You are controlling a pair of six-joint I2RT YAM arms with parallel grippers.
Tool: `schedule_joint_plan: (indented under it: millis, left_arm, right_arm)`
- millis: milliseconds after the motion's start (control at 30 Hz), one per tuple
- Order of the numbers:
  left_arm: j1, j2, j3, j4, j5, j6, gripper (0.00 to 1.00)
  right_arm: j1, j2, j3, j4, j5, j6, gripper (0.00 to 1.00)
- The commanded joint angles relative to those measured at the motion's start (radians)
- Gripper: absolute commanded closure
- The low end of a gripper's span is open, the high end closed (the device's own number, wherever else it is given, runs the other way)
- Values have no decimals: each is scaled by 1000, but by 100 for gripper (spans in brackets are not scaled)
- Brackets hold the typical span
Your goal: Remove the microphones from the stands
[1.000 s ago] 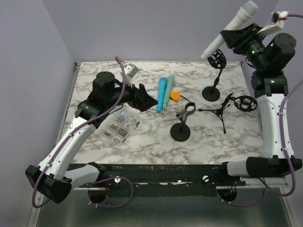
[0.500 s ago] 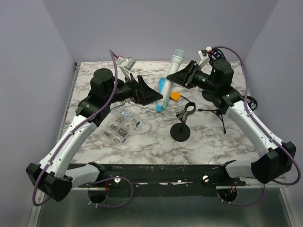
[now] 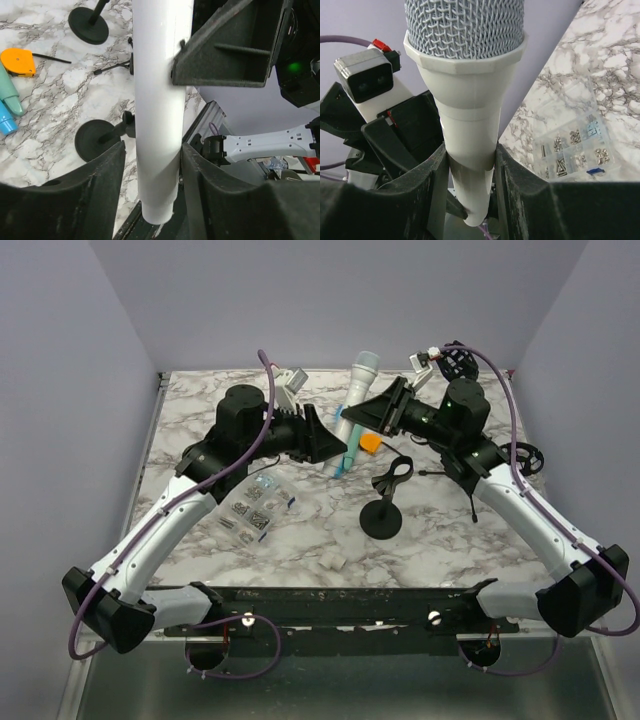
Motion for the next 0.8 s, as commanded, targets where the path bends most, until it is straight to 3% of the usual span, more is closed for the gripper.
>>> schedule_joint_plan:
  millis: [0, 67, 133, 200, 300, 367, 467, 600, 767]
  left_arm:
    - [-7, 43, 66, -21, -30, 40, 56]
    - [-7, 59, 78, -22, -27, 48, 61]
    - [-6, 70, 85, -20, -30, 59, 76]
    - [-6, 77, 91, -35, -58, 79, 100]
    - [14, 101, 109, -65, -88, 110, 100]
    - [40, 132, 129, -102, -103, 117, 100]
    - [97, 184, 127, -128, -124, 126, 100]
    - [152, 303, 140, -144, -199, 148, 100]
    - [165, 587, 324, -244, -290, 171, 100]
  right_arm:
    - [18, -7, -8, 51, -9, 15, 76]
    - [19, 0, -2, 50, -9, 12, 76]
    - [20, 10, 7, 42, -9, -2, 73]
    - [20, 18, 32, -4, 13, -49, 54]
    - [20, 33, 136, -226, 160, -180, 18]
    - [20, 49, 221, -369, 284, -275, 9]
    - [20, 43, 298, -486, 479, -372, 1]
    - [19, 1, 329, -537, 692, -451, 0]
    - [17, -89, 269, -485, 774, -492, 0]
